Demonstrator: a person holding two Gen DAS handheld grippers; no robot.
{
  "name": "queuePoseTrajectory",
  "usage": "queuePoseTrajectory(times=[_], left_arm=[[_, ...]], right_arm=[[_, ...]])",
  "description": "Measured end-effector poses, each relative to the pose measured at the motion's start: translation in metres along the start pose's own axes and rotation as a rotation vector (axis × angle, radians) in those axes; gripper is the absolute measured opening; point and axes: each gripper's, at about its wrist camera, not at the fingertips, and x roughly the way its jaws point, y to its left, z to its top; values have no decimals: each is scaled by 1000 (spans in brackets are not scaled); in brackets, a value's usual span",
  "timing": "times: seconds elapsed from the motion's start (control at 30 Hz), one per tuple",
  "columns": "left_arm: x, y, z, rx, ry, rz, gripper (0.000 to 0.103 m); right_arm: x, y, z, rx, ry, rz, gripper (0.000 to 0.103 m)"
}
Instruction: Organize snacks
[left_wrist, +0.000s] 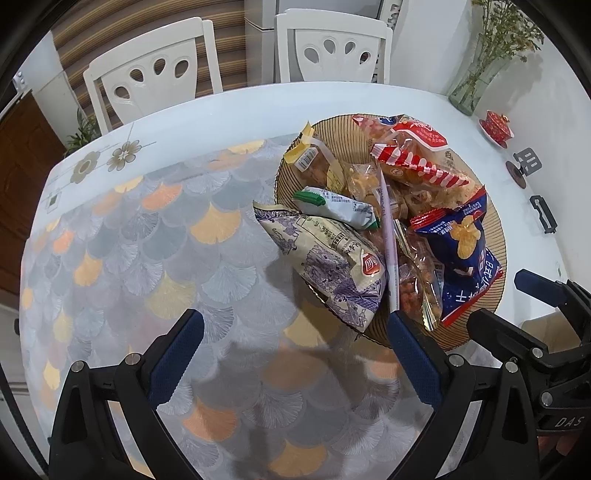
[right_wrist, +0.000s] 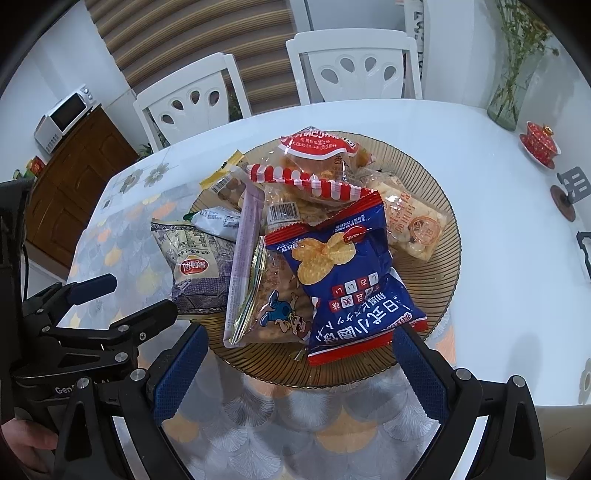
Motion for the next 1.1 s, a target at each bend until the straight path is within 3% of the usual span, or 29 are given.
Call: queuePoseTrajectory(times=[1.1], left_arm=[[-4,-2,0,4,-3,-3,99]], right_arm=[[0,0,-3,-4,7,-6,99]])
